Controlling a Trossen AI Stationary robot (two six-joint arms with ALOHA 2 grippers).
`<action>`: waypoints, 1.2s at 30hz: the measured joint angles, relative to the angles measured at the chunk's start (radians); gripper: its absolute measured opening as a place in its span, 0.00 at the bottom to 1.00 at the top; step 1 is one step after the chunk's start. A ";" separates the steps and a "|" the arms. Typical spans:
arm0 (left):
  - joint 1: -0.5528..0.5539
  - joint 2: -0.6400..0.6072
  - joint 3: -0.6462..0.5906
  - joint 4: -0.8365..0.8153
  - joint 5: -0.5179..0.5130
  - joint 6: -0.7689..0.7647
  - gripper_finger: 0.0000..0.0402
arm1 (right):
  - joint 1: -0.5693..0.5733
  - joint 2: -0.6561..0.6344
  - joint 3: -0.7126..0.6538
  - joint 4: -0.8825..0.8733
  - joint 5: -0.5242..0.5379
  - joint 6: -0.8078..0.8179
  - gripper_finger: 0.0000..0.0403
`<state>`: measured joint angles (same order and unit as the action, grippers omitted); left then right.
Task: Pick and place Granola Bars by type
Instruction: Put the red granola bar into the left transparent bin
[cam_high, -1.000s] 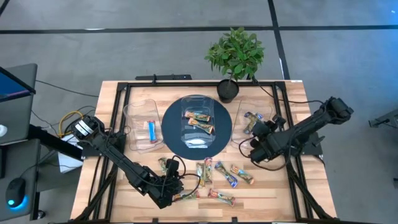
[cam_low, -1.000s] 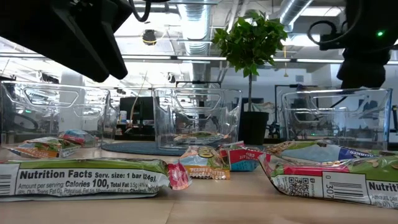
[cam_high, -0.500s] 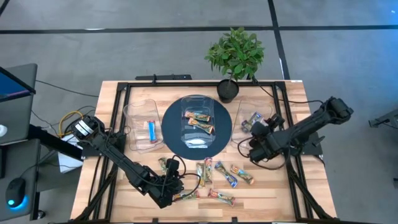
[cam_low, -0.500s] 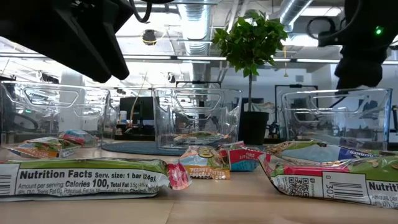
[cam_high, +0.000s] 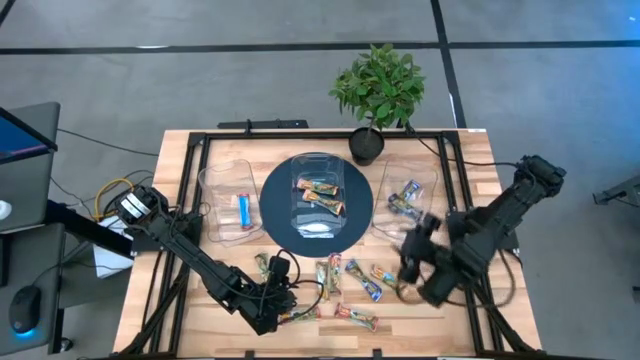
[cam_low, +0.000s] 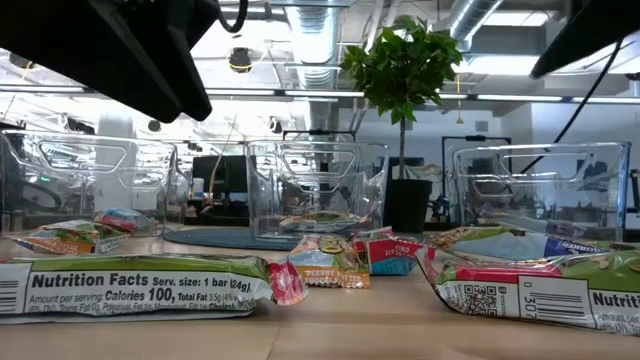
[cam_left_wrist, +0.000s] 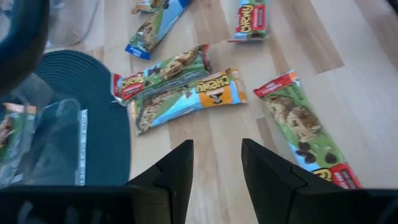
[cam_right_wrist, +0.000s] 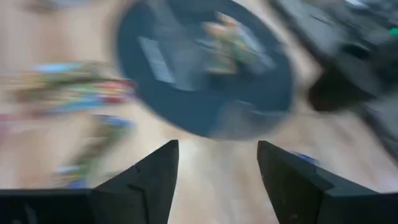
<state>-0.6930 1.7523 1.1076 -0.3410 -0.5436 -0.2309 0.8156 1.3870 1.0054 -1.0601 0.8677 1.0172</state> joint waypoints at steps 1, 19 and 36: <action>0.000 0.000 0.000 0.000 0.014 0.000 0.33 | 0.024 0.010 0.000 0.061 0.000 -0.037 0.52; 0.003 0.000 0.000 0.135 0.243 -0.010 0.33 | 0.210 0.278 -0.001 0.515 0.029 -0.215 0.44; 0.032 0.167 0.000 0.234 0.368 -0.123 0.56 | 0.203 0.234 0.022 0.592 0.025 -0.371 0.41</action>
<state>-0.6606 1.9195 1.1072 -0.1074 -0.1752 -0.3542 1.0187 1.6215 1.0272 -0.4679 0.8928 0.6464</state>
